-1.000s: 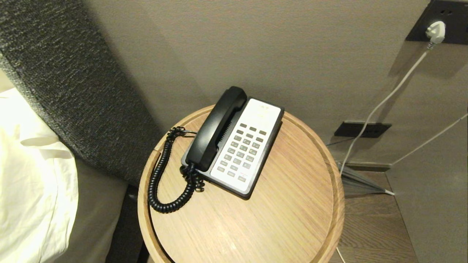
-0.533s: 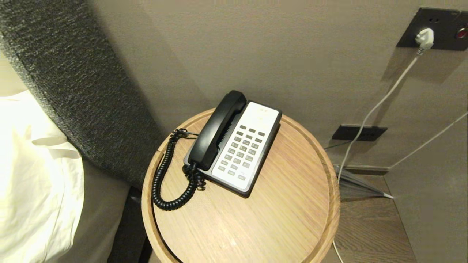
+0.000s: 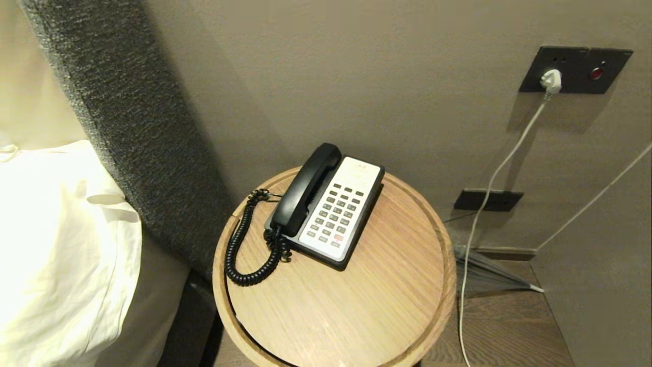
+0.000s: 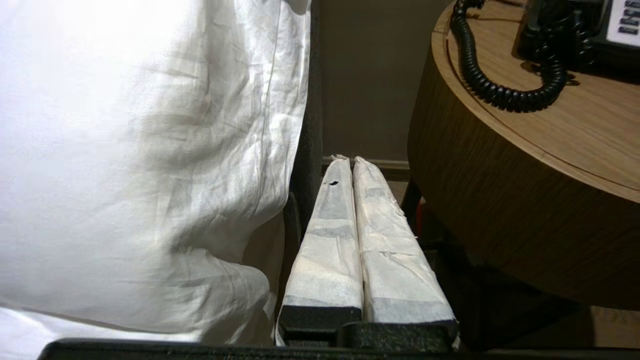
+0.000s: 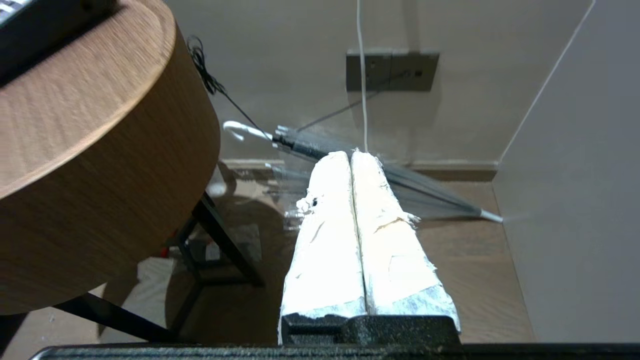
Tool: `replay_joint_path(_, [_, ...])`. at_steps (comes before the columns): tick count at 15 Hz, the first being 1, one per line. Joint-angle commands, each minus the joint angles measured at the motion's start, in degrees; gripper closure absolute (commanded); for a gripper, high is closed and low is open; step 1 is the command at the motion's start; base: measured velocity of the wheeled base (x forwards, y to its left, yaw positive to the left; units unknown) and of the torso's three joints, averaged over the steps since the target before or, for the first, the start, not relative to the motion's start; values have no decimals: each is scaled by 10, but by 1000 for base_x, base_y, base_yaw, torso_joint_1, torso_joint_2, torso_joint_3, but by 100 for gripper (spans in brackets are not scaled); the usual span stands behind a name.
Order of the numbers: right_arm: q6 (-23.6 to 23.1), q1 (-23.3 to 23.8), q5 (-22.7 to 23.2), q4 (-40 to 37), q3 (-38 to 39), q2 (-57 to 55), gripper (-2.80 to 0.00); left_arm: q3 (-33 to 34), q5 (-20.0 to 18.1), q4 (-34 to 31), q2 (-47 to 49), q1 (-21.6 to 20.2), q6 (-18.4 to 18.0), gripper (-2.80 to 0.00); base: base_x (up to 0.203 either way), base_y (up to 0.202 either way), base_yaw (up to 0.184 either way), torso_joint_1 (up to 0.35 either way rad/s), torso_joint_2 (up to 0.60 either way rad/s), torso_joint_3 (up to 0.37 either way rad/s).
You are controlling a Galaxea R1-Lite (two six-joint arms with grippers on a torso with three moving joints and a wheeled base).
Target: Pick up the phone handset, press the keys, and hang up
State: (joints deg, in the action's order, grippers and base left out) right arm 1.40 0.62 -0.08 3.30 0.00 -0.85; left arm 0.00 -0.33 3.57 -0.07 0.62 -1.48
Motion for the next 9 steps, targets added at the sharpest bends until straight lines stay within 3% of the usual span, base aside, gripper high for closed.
replay_joint_path(1, [-1, 0, 0, 0, 12, -2, 0, 16, 0, 1, 1, 0, 0, 0, 0, 0, 0, 2, 2, 195])
replay_joint_path(9, [-1, 0, 1, -1, 11, -2, 0, 16, 0, 2, 1, 0, 3, 0, 0, 0, 0, 3, 2, 198])
